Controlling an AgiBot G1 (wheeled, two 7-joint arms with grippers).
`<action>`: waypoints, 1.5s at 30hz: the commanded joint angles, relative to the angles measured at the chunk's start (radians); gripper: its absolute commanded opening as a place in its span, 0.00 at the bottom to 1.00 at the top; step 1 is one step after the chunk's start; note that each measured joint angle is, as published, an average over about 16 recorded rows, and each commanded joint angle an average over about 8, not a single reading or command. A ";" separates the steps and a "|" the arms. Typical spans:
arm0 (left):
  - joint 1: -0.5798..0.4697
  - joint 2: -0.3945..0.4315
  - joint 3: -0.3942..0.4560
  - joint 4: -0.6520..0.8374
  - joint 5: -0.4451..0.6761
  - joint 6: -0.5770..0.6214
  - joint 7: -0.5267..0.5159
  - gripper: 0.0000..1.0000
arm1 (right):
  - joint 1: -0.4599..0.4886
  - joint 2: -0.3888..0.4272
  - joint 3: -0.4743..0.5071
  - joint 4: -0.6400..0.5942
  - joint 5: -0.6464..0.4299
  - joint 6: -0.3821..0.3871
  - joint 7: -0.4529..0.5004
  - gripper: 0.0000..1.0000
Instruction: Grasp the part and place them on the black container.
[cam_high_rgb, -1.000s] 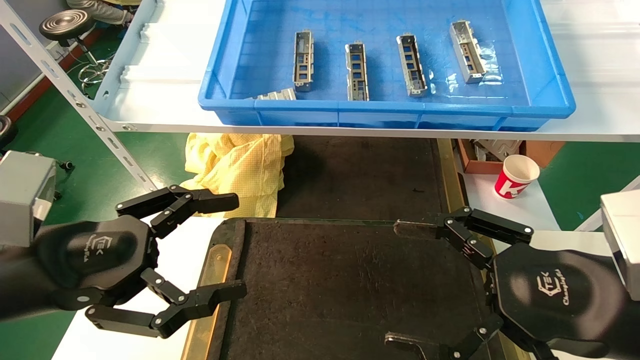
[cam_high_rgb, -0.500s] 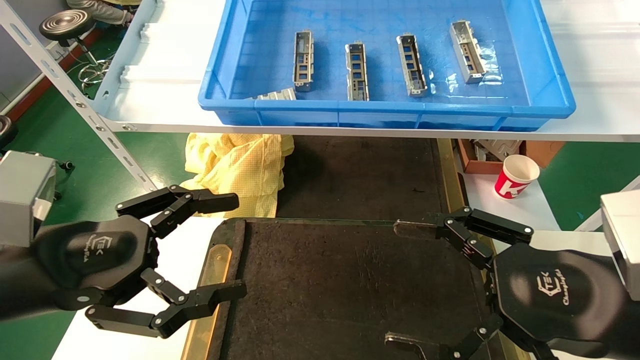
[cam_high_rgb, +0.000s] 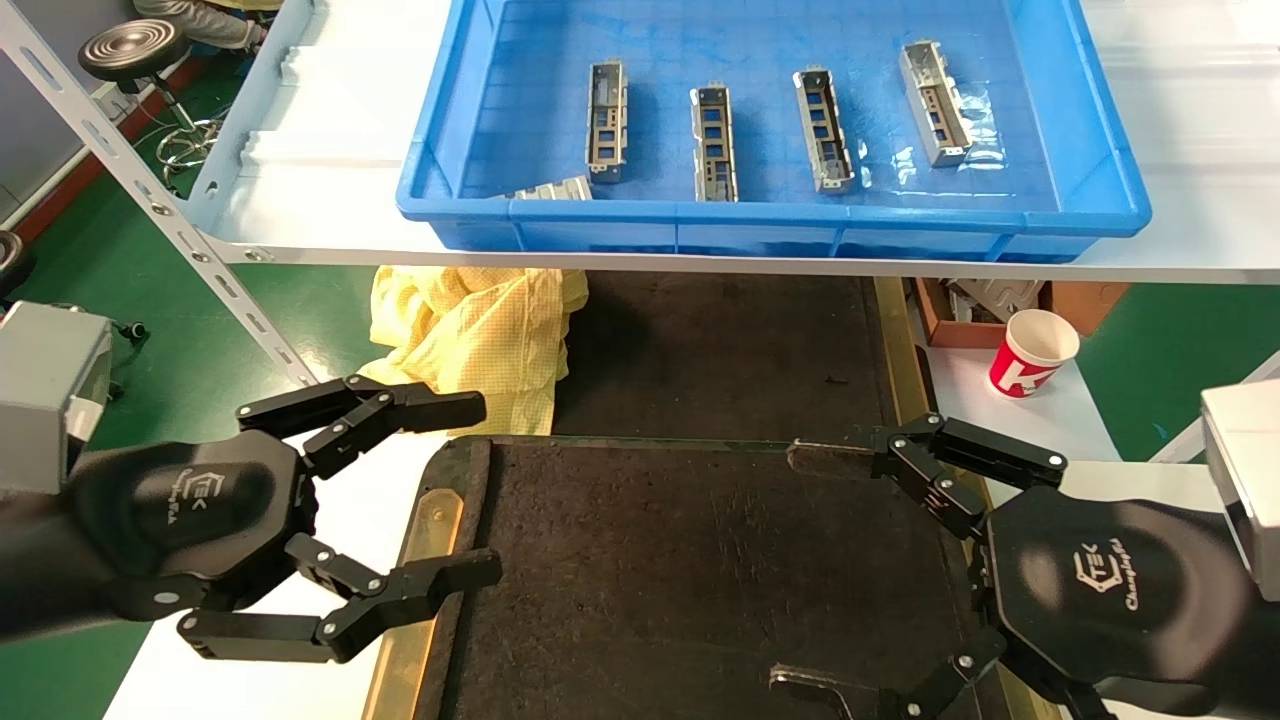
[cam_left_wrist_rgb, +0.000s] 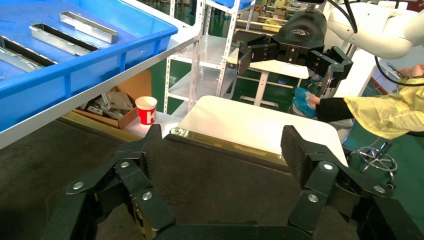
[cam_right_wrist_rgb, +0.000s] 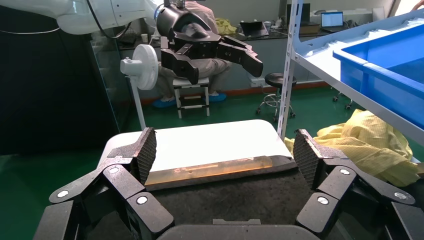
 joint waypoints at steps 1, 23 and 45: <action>0.000 0.000 0.000 0.000 0.000 0.000 0.000 0.00 | 0.000 0.000 0.000 0.000 0.000 0.000 0.000 1.00; 0.000 0.000 0.000 0.000 0.000 0.000 0.000 0.00 | 0.228 -0.053 -0.024 -0.114 -0.062 0.066 0.108 1.00; 0.000 0.000 0.000 0.000 0.000 0.000 0.000 0.00 | 0.798 -0.285 -0.218 -0.740 -0.474 0.224 0.230 1.00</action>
